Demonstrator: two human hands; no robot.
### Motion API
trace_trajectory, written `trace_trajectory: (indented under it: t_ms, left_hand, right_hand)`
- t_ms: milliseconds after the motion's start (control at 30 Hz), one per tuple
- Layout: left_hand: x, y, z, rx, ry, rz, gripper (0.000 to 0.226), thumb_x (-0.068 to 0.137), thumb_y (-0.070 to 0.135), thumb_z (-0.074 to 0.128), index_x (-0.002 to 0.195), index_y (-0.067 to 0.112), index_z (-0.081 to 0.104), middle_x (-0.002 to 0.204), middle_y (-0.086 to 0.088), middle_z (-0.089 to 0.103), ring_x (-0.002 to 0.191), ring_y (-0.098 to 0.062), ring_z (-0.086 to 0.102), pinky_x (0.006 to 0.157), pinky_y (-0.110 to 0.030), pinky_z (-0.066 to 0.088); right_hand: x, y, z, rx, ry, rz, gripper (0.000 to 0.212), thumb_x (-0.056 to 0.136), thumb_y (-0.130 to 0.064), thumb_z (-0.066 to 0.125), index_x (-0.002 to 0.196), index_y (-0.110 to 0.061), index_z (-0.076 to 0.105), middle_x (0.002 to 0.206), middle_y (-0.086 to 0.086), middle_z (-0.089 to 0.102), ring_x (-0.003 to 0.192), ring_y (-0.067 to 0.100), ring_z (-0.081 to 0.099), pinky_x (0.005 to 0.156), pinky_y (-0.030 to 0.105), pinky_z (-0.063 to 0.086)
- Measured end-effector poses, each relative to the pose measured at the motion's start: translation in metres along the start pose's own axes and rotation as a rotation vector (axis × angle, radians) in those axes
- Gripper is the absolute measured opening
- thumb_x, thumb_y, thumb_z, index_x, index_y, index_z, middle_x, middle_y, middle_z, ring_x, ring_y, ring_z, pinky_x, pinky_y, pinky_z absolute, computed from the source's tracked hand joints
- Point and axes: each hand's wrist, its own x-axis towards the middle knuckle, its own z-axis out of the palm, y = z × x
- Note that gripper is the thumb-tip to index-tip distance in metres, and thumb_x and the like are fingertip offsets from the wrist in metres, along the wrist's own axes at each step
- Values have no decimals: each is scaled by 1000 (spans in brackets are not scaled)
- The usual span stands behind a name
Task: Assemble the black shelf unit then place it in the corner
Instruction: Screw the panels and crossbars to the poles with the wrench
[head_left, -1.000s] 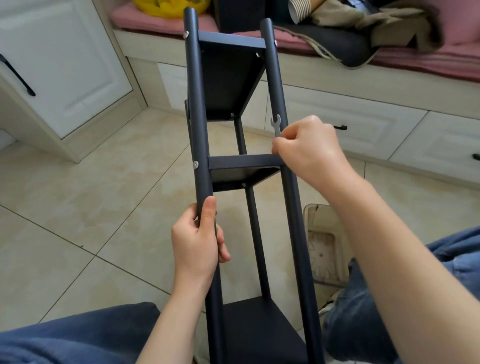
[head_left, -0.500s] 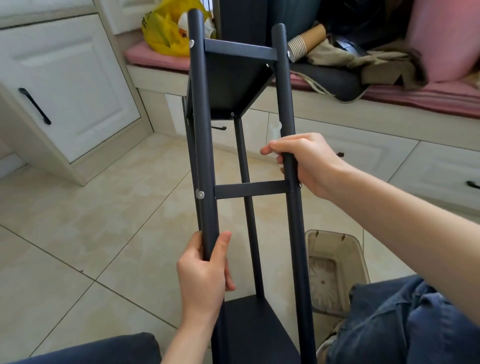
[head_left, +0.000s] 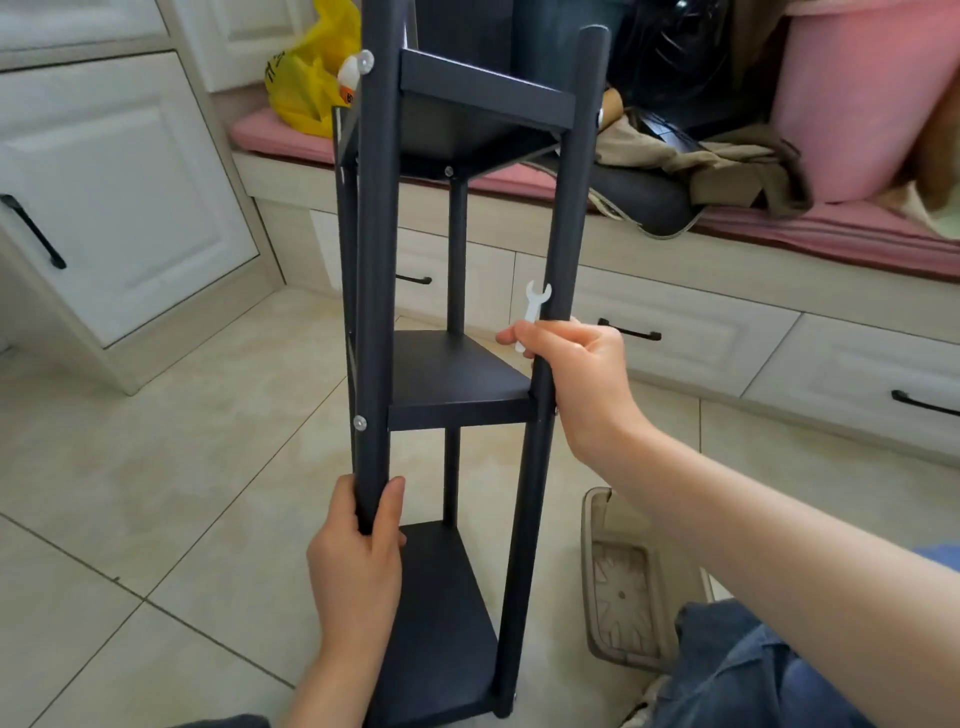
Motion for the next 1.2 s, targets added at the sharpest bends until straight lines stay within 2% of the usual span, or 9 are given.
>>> trace_trajectory:
  t_ms: [267, 400, 500, 600, 733, 833, 933, 1067, 1200]
  left_hand:
    - [-8, -4, -1, 82, -49, -56, 40, 86, 67, 35, 90, 30, 51, 68, 12, 63, 66, -4, 63, 53, -28, 42]
    - [-17, 5, -2, 105, -134, -200, 48, 85, 69, 31, 99, 26, 49, 72, 2, 61, 68, -6, 61, 56, -30, 43]
    - [-16, 23, -4, 229, -275, -354, 39, 101, 40, 52, 132, 16, 48, 115, -10, 62, 104, -21, 63, 87, -44, 54]
    - [-3, 61, -14, 230, -207, -276, 81, 96, 26, 66, 159, 23, 16, 157, -4, 28, 145, -23, 33, 117, -37, 32]
    - [34, 118, -24, -77, -119, -16, 59, 93, 39, 68, 142, 42, 36, 130, 31, 50, 112, 24, 48, 88, -5, 41]
    - [58, 140, -24, -131, -128, 12, 25, 100, 32, 61, 123, 34, 49, 107, 18, 65, 95, 3, 66, 89, -28, 54]
    - [75, 149, -21, -64, -206, 45, 9, 105, 26, 53, 102, 34, 53, 97, 3, 69, 88, -15, 71, 92, -47, 57]
    - [88, 149, -18, -37, -282, 53, 8, 105, 27, 52, 99, 33, 52, 94, 3, 68, 84, -15, 72, 90, -52, 57]
    - [103, 148, -16, -14, -342, 71, 3, 104, 29, 54, 103, 31, 51, 96, 2, 67, 81, -13, 73, 88, -53, 58]
  right_hand:
    - [-6, 7, -6, 44, -16, -38, 25, 89, -16, 69, 66, -22, 79, 111, -1, 63, 111, 4, 56, 87, 24, 41]
    - [-10, 13, -4, 32, -17, -53, 21, 89, -16, 71, 70, -21, 80, 116, 0, 63, 124, 12, 52, 99, 34, 43]
    - [-12, 17, -3, 31, -27, -64, 19, 88, -15, 72, 73, -20, 81, 117, 3, 63, 121, 7, 54, 104, 38, 43]
    - [-12, 20, 1, 21, -56, -64, 20, 88, -15, 72, 73, -22, 81, 119, 4, 63, 127, 12, 52, 111, 42, 41]
    - [-9, 24, 4, -21, -83, -97, 20, 89, -14, 72, 74, -24, 81, 99, -12, 64, 131, 19, 49, 113, 46, 38]
    - [-1, 22, -4, -97, -120, -114, 24, 89, -11, 70, 70, -24, 79, 77, -18, 68, 133, 27, 46, 112, 48, 36]
    - [14, 13, -19, -236, -191, -100, 18, 88, -12, 71, 72, -17, 79, 88, -4, 59, 100, 14, 58, 92, 31, 44]
    - [25, 5, -45, -482, -343, -101, 14, 85, -19, 73, 72, -17, 80, 90, -8, 55, 83, 1, 56, 71, 13, 39]
    - [24, 13, -75, -587, -448, -22, 13, 84, -23, 73, 74, -23, 81, 111, -22, 58, 102, -3, 55, 83, 16, 41]
